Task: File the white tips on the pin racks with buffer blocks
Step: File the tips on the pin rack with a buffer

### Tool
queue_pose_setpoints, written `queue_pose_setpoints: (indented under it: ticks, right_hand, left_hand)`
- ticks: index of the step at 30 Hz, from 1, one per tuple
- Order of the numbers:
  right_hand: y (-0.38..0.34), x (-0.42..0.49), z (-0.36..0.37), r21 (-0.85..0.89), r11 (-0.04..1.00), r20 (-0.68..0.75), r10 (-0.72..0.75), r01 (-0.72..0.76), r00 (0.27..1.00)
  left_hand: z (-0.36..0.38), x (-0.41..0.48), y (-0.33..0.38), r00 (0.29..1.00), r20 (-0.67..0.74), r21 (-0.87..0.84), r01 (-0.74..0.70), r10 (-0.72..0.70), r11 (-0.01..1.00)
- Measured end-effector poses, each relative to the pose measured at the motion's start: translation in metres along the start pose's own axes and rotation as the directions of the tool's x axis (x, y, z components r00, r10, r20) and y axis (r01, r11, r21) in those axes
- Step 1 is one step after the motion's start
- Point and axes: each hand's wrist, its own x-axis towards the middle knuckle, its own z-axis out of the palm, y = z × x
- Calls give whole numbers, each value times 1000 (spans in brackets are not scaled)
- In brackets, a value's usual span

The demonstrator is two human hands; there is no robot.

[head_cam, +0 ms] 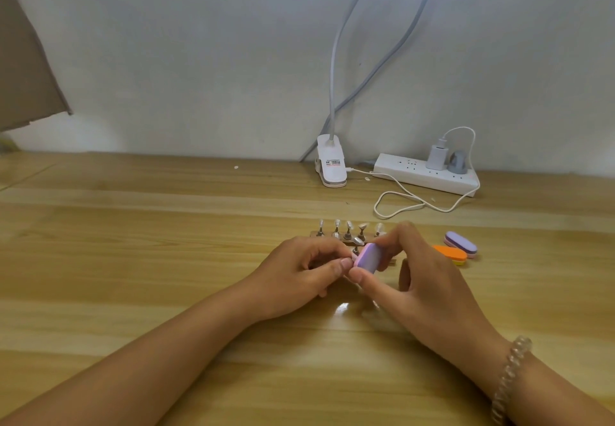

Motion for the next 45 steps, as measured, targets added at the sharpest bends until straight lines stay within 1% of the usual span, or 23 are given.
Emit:
queue_pose_setpoints:
  ticks: [1, 4, 5, 8, 9, 10, 13, 14, 15, 18, 20, 23, 25, 28, 30, 33, 34, 37, 38, 42, 43, 45]
  right_hand:
    - [-1, -1, 0, -27, 999, 5, -21, 21, 1000]
    - [-7, -4, 3, -78, 991, 83, -102, 108, 991]
    - [-8, -4, 2, -62, 992, 86, -100, 105, 991]
    - [-2, 1, 0, 51, 999, -11, 10, -9, 1000]
    - [-1, 1, -1, 58, 998, -30, 26, -24, 999]
    - [-1, 1, -1, 41, 999, -29, 13, -12, 999]
    - [-8, -2, 1, -19, 996, 53, -88, 89, 995]
    - [-8, -3, 2, -14, 996, 69, -93, 94, 993]
    - [-7, -2, 1, 9, 997, 67, -71, 71, 995]
    - [-1, 1, -1, 87, 996, -2, 31, -31, 1000]
    - [-1, 0, -1, 38, 999, -17, 16, -15, 1000]
    - [-8, -5, 2, -67, 995, 65, -69, 74, 995]
    - [-8, -4, 1, -64, 996, 83, -56, 61, 995]
    - [-2, 0, -2, 7, 1000, -1, 27, -27, 1000]
    - [-4, -2, -2, -22, 1000, 9, -8, 8, 1000]
    - [-10, -6, 1, -58, 995, 98, -78, 84, 992]
    - [-10, -5, 0, -42, 996, 96, -69, 73, 993]
    - [-5, 0, -3, 53, 998, 13, 22, -22, 1000]
    - [-4, 0, -3, 55, 998, 1, 25, -25, 1000]
    - [-11, -5, 0, -5, 997, 74, -72, 72, 995]
    - [-11, -4, 0, 2, 998, 77, -61, 61, 995]
    - [-7, -1, -2, 42, 999, 44, 24, -25, 999]
  left_hand:
    - [0, -1, 1, 1000, 6, 4, -2, 2, 1000]
    - [0, -2, 3, 999, 36, 40, -9, 7, 999]
    - [1, -2, 4, 999, 36, 54, -5, 3, 999]
    - [0, -2, 6, 1000, 24, 60, 9, -10, 998]
    - [0, -2, 6, 1000, 26, 68, 2, -4, 998]
    - [1, -3, 6, 1000, 26, 72, -2, 0, 997]
    - [1, -2, 5, 1000, 20, 63, 0, -1, 998]
    - [1, -1, 5, 1000, 19, 58, -2, 0, 998]
    - [1, -1, 4, 1000, 17, 49, 1, -2, 999]
    - [1, 0, 4, 1000, -4, -9, 1, -1, 1000]
    - [1, 0, 5, 1000, -7, -47, -1, 0, 999]
    - [1, -1, 5, 1000, -3, -85, 8, -8, 996]
    - [1, -1, 5, 1000, -4, -97, 13, -13, 995]
    - [0, 0, 7, 999, -21, -130, 24, -27, 991]
    - [0, -1, 8, 999, -19, -146, 31, -34, 989]
    - [-1, -1, 7, 999, -16, -129, 32, -34, 991]
    - [-1, -1, 7, 999, -16, -121, 32, -34, 992]
    - [-2, -1, 8, 999, -24, -121, 34, -37, 992]
    - [-2, -1, 9, 999, -24, -116, 34, -37, 993]
    - [-1, -2, 11, 1000, -15, -65, 26, -27, 998]
    - [-1, -2, 11, 999, -20, -55, 27, -28, 998]
    - [0, -2, 12, 998, -35, -45, 43, -44, 998]
